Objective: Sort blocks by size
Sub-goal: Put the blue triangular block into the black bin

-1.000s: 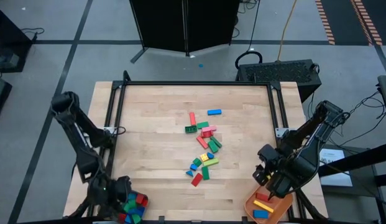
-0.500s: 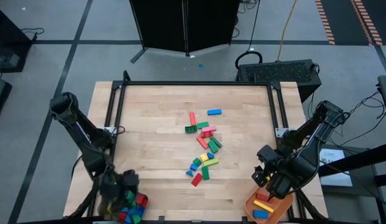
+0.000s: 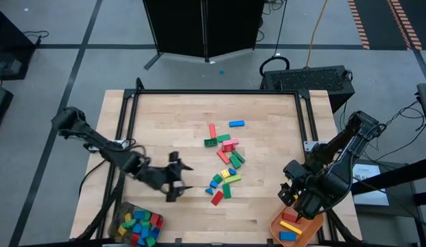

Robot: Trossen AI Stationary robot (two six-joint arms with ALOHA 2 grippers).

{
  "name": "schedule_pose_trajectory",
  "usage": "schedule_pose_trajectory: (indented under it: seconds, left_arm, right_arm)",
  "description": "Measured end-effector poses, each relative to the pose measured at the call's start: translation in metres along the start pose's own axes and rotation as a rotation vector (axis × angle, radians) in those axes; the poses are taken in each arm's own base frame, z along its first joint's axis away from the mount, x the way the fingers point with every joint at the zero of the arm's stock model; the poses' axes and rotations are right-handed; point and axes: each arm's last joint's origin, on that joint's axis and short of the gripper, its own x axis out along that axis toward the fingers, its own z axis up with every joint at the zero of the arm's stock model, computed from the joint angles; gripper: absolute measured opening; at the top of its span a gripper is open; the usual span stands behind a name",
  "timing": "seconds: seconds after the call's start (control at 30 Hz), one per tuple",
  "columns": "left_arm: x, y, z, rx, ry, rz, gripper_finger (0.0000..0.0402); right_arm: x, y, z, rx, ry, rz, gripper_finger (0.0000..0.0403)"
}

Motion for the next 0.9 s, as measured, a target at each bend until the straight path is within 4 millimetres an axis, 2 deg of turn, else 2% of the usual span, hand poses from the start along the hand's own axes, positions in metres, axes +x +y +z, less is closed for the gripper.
schedule_pose_trajectory:
  seconds: [0.2, 0.4, 0.57, 0.73, 0.9]
  left_arm:
    - [0.043, 0.008, -0.003, 0.069, -0.015, -0.076, 0.0322]
    - [0.075, -0.003, -0.016, 0.066, -0.025, -0.214, 0.0322]
    - [0.091, -0.013, -0.031, 0.106, 0.006, -0.236, 0.0322]
    - [0.105, -0.009, -0.04, 0.099, 0.014, -0.179, 0.0322]
    - [0.114, -0.009, -0.045, 0.091, 0.007, -0.207, 0.0322]
  right_arm:
    - [0.0, 0.0, 0.0, -0.015, 0.0, 0.0, 0.0256]
    - [0.0, 0.0, 0.0, -0.03, 0.0, 0.0, 0.0256]
    - [0.0, 0.0, 0.0, -0.032, 0.0, 0.0, 0.0256]
    - [0.0, 0.0, 0.0, -0.055, 0.0, 0.0, 0.0256]
    - [0.0, 0.0, 0.0, -0.057, 0.001, 0.0, 0.0256]
